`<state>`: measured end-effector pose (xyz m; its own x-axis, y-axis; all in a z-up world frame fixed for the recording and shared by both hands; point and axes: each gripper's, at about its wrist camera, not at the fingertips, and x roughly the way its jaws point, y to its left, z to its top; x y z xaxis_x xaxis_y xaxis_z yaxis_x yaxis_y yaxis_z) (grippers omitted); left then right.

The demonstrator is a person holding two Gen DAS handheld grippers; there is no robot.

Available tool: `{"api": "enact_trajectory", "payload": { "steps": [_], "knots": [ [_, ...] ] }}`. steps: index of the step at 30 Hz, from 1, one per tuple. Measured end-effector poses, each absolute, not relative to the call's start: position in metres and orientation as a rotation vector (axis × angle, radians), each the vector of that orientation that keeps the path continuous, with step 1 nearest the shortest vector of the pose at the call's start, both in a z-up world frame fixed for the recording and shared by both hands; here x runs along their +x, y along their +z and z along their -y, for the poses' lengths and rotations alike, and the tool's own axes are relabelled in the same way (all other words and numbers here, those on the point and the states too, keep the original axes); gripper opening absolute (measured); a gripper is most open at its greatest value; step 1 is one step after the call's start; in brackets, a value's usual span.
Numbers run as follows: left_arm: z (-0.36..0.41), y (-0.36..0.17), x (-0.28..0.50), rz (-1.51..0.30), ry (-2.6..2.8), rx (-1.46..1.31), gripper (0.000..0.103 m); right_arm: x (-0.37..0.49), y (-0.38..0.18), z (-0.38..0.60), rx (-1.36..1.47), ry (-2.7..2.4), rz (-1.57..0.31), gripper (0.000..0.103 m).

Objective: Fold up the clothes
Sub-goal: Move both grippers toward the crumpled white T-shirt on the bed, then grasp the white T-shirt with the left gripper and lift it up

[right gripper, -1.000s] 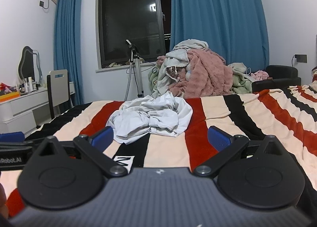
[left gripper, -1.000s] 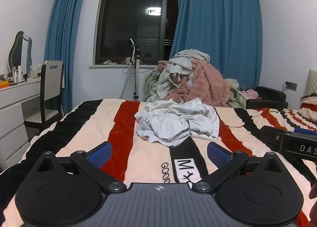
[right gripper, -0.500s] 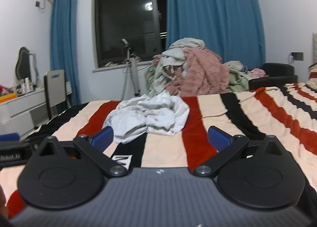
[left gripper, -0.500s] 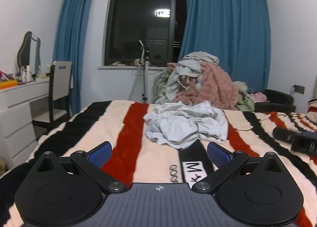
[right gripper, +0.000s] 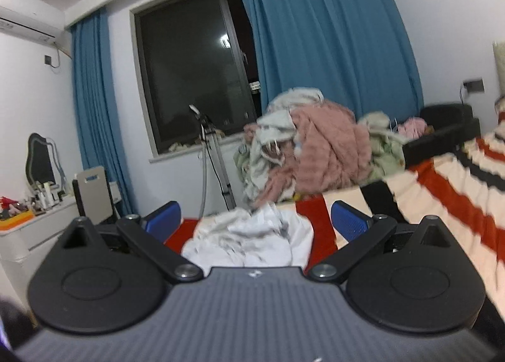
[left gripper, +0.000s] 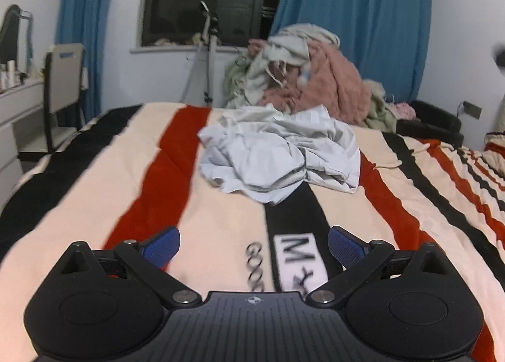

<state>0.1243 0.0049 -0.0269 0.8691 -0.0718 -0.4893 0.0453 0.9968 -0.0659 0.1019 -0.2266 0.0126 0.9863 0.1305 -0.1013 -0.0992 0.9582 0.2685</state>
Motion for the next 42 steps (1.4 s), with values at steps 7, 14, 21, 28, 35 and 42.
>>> {"api": "enact_trajectory", "payload": {
  "steps": [7, 14, 21, 28, 35, 42],
  "knots": [
    [0.042, -0.056, 0.247, -0.519, -0.082, 0.105, 0.092, 0.148, -0.056, 0.237, 0.229, 0.044, -0.259, 0.103],
    [0.061, -0.086, 0.339, -0.529, -0.090, 0.212, 0.061, 0.185, -0.094, 0.244, 0.237, 0.044, -0.269, 0.103],
    [0.028, -0.058, 0.328, -0.464, -0.136, 0.080, 0.007, 0.212, -0.114, 0.250, 0.267, -0.028, -0.302, 0.103],
    [-0.024, -0.002, 0.239, -0.383, -0.223, -0.057, 0.005, 0.184, -0.105, 0.239, 0.201, -0.003, -0.223, 0.103],
    [-0.071, 0.032, 0.144, -0.324, -0.303, -0.159, 0.005, 0.145, -0.082, 0.207, 0.100, 0.041, -0.186, 0.103],
    [-0.116, 0.049, 0.086, -0.285, -0.360, -0.307, 0.005, 0.115, -0.058, 0.158, 0.003, 0.116, -0.225, 0.103]
  ]
}}
